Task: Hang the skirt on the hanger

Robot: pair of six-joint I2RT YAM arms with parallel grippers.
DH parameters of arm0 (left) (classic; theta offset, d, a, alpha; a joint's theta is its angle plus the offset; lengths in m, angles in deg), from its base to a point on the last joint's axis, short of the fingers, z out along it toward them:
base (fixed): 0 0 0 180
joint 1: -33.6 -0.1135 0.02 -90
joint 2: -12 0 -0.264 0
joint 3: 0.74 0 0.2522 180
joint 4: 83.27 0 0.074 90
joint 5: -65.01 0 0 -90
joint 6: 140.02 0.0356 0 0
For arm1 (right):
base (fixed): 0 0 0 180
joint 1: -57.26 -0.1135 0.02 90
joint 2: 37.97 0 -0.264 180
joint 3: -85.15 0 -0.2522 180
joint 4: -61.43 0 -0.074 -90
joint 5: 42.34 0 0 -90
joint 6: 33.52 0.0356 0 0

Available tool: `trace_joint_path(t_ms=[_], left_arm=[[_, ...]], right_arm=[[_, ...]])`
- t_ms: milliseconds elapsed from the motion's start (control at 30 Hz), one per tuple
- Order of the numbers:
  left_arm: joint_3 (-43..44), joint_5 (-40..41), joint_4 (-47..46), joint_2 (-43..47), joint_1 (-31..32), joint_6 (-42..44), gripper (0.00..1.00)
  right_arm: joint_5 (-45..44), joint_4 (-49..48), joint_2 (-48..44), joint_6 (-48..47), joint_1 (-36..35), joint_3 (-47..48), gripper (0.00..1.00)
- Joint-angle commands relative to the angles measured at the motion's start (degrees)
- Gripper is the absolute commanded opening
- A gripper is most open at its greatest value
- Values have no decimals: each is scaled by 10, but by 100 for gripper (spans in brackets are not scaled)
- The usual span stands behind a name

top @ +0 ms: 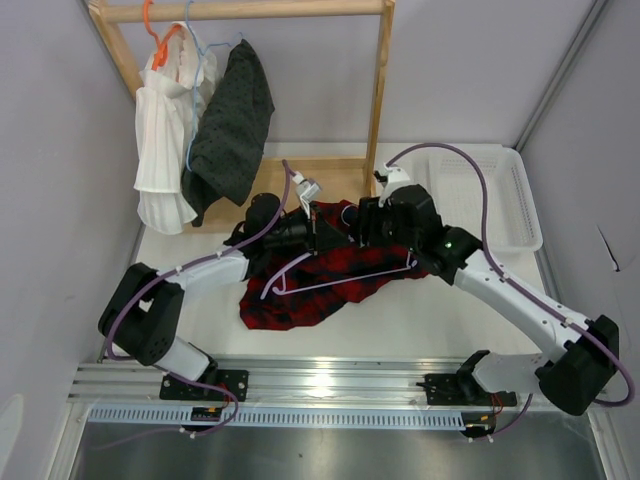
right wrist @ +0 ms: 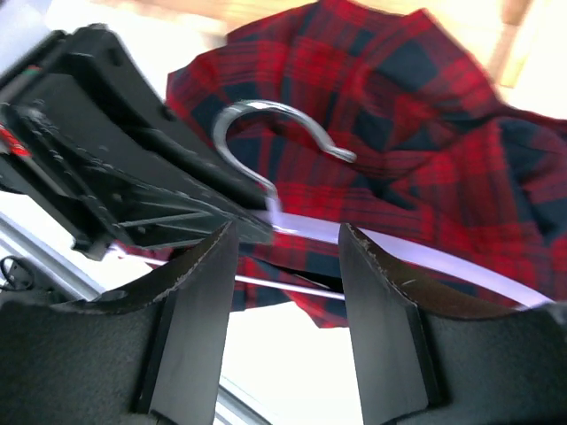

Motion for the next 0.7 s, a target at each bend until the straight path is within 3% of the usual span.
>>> trace_joint_path(t_ms=[0, 267, 367, 667], left_arm=[[35, -9, -18, -3, 7, 15, 0], [41, -8, -12, -1, 12, 21, 0], [42, -9, -10, -1, 13, 23, 0], [42, -3, -8, -1, 18, 30, 0]], right_arm=[[-27, -32, 23, 20, -19, 28, 53], [-79, -44, 62, 40, -24, 36, 46], [-88, -33, 76, 47, -26, 50, 39], [-118, -39, 83, 61, -32, 45, 39]])
